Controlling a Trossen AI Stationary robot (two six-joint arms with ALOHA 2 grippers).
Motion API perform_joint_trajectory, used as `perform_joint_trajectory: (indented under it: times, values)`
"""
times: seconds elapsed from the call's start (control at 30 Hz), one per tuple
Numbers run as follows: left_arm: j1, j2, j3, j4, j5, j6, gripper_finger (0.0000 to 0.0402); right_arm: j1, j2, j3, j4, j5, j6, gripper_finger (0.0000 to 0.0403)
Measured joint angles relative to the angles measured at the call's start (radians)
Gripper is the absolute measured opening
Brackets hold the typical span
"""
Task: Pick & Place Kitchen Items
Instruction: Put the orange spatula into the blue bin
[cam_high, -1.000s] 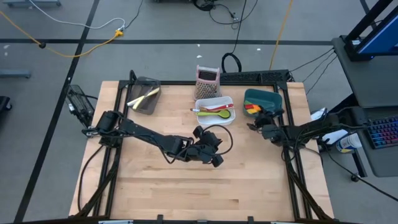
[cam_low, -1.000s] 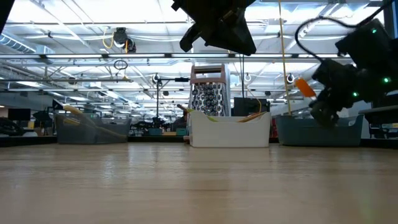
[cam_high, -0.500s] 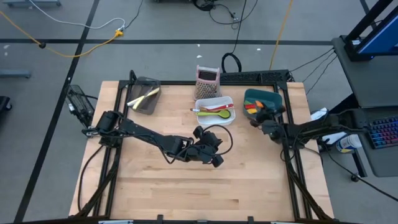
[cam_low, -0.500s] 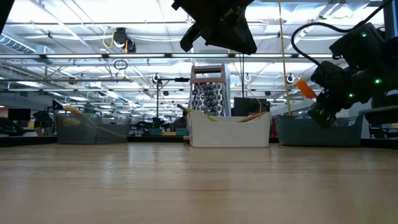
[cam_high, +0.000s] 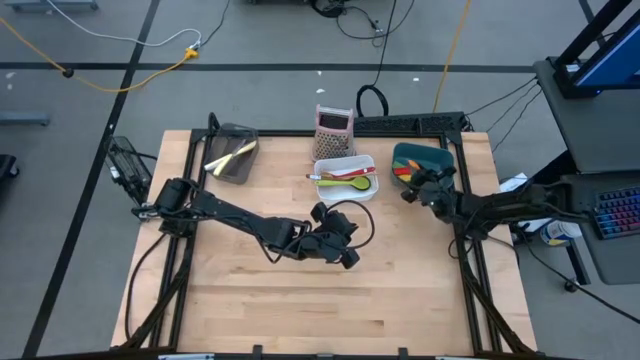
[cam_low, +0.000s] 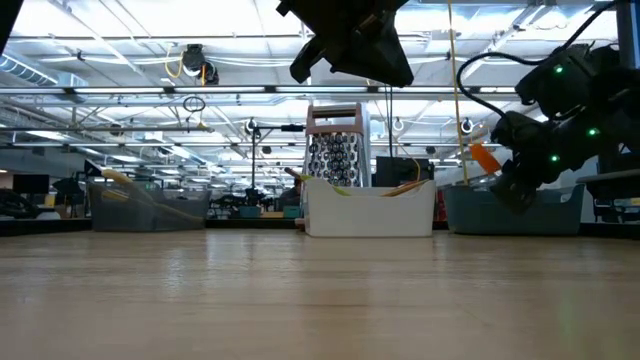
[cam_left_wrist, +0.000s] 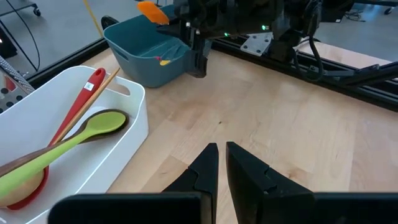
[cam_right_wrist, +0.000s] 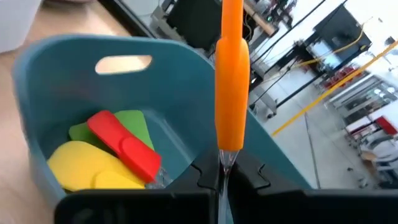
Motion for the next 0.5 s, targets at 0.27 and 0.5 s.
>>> perform_joint_trajectory:
  times: [0.27,0.5]
  values:
    - [0.001,0.000,0.000,0.000,0.000,0.002,0.0037,-0.120,0.000,0.046,-0.123,-0.168,0.061,0.0004]
    - [0.009,0.000,0.000,0.000,0.000,0.004,0.0037,-0.169,0.000,0.048,-0.124,-0.189,0.070,0.0004]
